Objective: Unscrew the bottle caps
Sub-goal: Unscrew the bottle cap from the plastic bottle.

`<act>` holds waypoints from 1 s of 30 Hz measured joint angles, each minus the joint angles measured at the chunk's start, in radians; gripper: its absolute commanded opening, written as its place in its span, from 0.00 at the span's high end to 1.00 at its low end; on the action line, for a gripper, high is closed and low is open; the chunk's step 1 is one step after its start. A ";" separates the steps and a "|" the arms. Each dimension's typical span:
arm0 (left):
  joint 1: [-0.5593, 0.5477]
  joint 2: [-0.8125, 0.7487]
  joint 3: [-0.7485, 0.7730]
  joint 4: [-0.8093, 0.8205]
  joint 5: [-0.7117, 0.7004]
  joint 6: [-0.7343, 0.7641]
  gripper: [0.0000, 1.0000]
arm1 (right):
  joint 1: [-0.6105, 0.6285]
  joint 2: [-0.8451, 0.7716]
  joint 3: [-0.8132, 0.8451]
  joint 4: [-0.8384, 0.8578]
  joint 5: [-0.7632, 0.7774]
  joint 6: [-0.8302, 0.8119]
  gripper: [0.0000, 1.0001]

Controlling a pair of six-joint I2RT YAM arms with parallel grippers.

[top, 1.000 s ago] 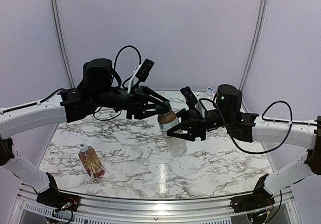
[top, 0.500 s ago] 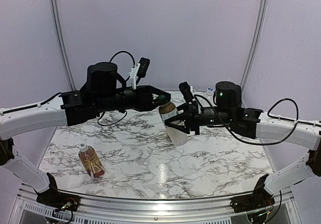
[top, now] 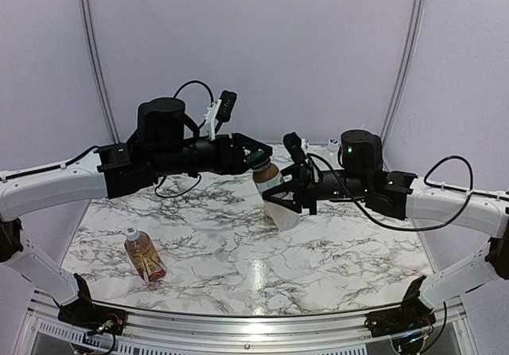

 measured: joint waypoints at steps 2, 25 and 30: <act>0.012 -0.006 -0.001 0.010 0.043 0.028 0.21 | -0.005 0.000 -0.002 0.001 -0.031 -0.006 0.82; 0.044 -0.053 -0.055 0.033 0.499 0.370 0.40 | -0.010 0.060 -0.006 0.117 -0.459 0.078 0.78; 0.048 -0.031 -0.052 0.033 0.519 0.368 0.53 | -0.010 0.060 -0.006 0.130 -0.473 0.084 0.78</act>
